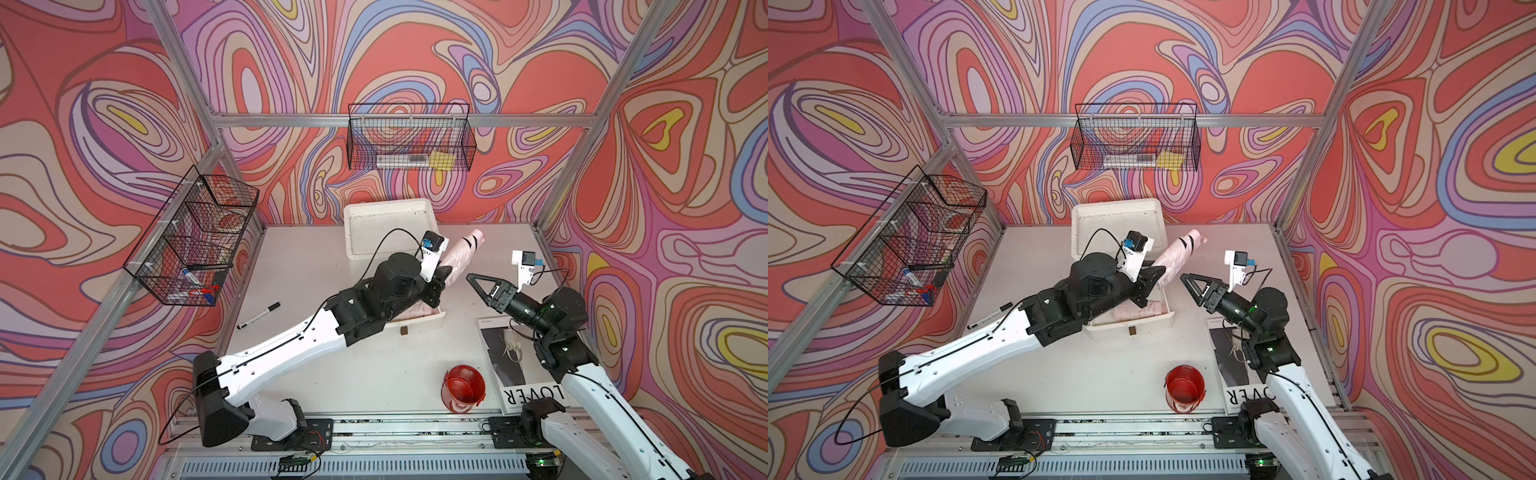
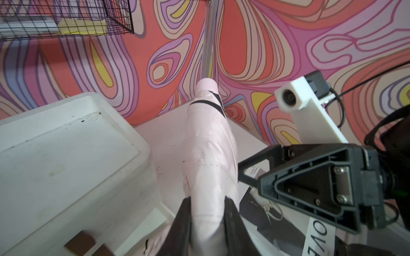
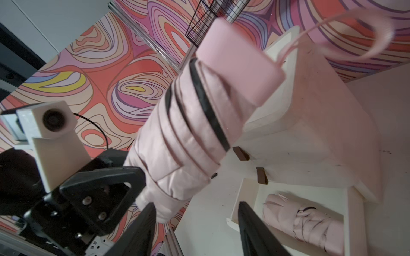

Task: Place the umbrella in the drawer by color
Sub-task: Pick up the umbrella from the center of the board, then place the umbrella in the drawer.

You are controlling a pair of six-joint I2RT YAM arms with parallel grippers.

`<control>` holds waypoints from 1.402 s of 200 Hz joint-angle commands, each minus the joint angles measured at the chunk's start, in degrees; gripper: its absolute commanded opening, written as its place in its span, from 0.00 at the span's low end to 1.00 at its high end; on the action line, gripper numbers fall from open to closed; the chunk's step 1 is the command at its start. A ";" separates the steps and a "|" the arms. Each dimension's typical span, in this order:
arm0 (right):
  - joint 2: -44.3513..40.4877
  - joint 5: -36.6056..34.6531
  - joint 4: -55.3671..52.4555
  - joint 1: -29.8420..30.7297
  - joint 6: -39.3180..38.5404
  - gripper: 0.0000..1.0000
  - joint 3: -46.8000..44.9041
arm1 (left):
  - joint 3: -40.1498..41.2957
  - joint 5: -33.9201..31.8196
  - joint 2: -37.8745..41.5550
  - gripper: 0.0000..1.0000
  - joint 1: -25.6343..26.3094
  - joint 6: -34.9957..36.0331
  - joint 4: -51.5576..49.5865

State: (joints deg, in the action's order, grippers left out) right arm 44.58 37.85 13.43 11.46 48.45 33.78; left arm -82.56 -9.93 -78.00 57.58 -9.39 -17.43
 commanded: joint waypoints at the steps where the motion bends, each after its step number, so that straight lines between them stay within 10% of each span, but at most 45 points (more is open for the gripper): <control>1: -1.83 -5.85 -10.04 0.31 -8.39 0.69 1.68 | -6.48 -3.22 5.47 0.00 -0.31 7.86 -22.89; 45: -4.08 -14.25 -20.08 0.39 -19.28 0.76 5.64 | -9.88 -5.53 3.35 0.00 -0.29 11.06 -48.12; 97: -5.25 -16.36 -17.94 0.36 -19.76 0.76 2.78 | -2.58 -11.65 -2.28 0.00 -0.32 14.10 -37.99; 236: -4.40 -11.17 -14.41 0.33 -17.15 0.76 -0.29 | -24.52 18.22 -28.01 0.00 -10.65 21.83 -56.31; 280: -4.22 -10.61 -14.30 0.39 -17.20 0.76 -0.56 | -24.07 13.10 -32.19 0.00 -12.98 23.19 -57.66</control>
State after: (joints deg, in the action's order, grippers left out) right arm 40.62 26.59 -1.91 11.51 31.16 34.24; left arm -107.11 3.57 -108.31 45.36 12.08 -70.04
